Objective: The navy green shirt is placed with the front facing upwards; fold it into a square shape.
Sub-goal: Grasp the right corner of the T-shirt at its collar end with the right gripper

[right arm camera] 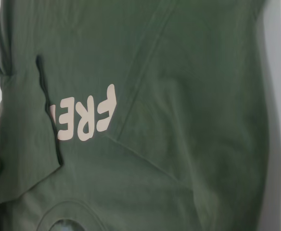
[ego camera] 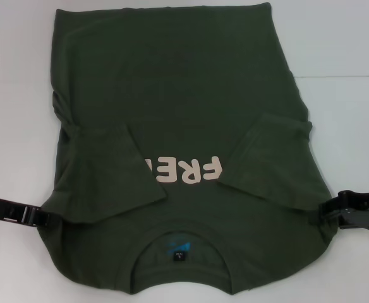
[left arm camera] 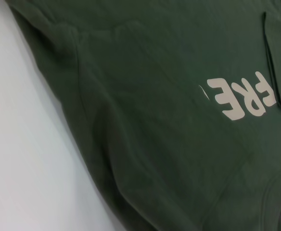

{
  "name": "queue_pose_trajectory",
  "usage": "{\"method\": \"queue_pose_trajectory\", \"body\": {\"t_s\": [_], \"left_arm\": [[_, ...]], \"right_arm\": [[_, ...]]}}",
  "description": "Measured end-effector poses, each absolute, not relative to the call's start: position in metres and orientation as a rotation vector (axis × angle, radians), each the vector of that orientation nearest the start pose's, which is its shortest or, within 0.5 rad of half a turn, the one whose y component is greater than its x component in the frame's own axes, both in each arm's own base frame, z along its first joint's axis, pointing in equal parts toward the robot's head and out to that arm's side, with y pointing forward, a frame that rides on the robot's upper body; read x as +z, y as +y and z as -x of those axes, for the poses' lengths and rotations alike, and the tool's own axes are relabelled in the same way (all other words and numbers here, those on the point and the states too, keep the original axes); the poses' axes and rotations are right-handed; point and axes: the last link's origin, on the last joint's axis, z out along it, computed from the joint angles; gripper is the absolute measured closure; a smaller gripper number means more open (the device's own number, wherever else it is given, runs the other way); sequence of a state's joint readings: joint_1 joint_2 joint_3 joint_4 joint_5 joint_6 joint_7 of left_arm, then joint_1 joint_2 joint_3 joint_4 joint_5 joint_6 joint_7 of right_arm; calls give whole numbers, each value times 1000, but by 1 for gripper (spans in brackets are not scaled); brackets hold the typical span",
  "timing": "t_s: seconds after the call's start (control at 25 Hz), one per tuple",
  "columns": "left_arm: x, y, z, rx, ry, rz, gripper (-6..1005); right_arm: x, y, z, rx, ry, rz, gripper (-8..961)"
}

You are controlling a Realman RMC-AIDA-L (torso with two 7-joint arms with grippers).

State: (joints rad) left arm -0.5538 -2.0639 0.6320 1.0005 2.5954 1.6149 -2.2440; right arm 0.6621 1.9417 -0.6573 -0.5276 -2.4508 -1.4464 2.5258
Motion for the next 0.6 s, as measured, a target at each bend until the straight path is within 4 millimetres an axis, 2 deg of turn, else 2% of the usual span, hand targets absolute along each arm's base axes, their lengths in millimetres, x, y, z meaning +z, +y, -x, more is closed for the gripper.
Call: {"method": "queue_pose_trajectory", "body": {"t_s": [0.24, 0.48, 0.6], "left_arm": [[52, 332, 305, 10, -1531, 2387, 971], [53, 333, 305, 9, -1527, 2386, 971], [53, 333, 305, 9, -1527, 2386, 972]], "right_arm": [[17, 349, -310, 123, 2070, 2136, 641], [15, 349, -308, 94, 2050, 2158, 876], [16, 349, -308, 94, 2043, 2161, 909]]}}
